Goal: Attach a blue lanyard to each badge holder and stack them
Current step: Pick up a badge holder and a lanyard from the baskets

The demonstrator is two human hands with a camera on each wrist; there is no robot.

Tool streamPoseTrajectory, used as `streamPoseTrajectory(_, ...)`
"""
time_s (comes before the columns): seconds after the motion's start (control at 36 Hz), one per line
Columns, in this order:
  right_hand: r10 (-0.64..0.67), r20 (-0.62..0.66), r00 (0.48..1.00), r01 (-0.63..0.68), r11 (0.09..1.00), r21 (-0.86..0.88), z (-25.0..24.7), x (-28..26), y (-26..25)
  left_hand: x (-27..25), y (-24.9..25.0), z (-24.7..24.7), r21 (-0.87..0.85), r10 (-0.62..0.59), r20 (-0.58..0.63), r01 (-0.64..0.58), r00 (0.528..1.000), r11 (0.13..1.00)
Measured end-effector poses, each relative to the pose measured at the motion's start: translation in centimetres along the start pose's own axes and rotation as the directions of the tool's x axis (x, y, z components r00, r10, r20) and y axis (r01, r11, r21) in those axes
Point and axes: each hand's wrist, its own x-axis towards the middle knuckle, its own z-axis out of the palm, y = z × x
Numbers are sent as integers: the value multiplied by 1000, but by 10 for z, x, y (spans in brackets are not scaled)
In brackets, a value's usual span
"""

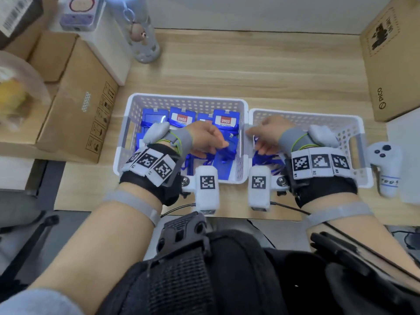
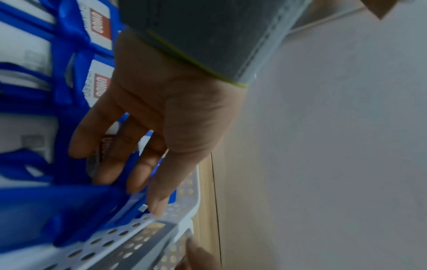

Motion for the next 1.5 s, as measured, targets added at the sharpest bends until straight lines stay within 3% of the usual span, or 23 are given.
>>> streamPoseTrajectory(0.08, -75, -124, 990, 99, 975, 201, -2, 5, -2, 5, -5, 7, -234, 9, -140, -42, 990, 971)
streamPoseTrajectory(0.14, -91, -158, 983, 141, 931, 337, 0, 6, -4, 7, -8, 13, -292, -4, -215, -60, 977, 955)
streamPoseTrajectory(0.36, -109, -148, 983, 175, 803, 569, 16, 5, -4, 13, -18, 32, -131, 52, -257, -88, 965, 987)
streamPoseTrajectory(0.44, -124, -156, 980, 193, 793, 578, 19, 5, -2, 13, -21, 31, -146, 50, -292, -96, 955, 985)
streamPoseTrajectory(0.53, -137, -169, 976, 212, 779, 590, 19, 5, 1, 10, -20, 22, -264, 42, -308, -128, 950, 956)
streamPoseTrajectory(0.64, -180, -199, 963, 265, 751, 605, 15, 1, 2, -1, -11, 7, -553, 66, -280, -217, 958, 805)
streamPoseTrajectory(0.75, -270, -204, 941, 338, 722, 603, 10, -4, -1, -3, 0, -2, -695, 104, -243, -248, 965, 675)
streamPoseTrajectory(0.81, -316, -217, 924, 381, 702, 602, 8, -6, -4, -5, 9, -3, -712, 141, -230, -265, 963, 650)
streamPoseTrajectory(0.94, -386, -271, 882, 469, 649, 599, 3, -8, -9, -5, 18, 0, -711, 175, -236, -293, 956, 639)
streamPoseTrajectory(1.14, -393, -339, 854, 519, 665, 536, -3, -4, -11, -6, 26, 6, -600, 292, -108, -297, 950, 743)
streamPoseTrajectory(1.36, -467, -320, 824, 564, 726, 394, -6, 0, -13, 0, 27, 3, -487, 268, -237, -353, 934, 799)
streamPoseTrajectory(1.5, -492, -266, 829, 559, 736, 381, -7, -2, -16, 4, 25, -1, -473, 306, -277, -407, 911, 782)
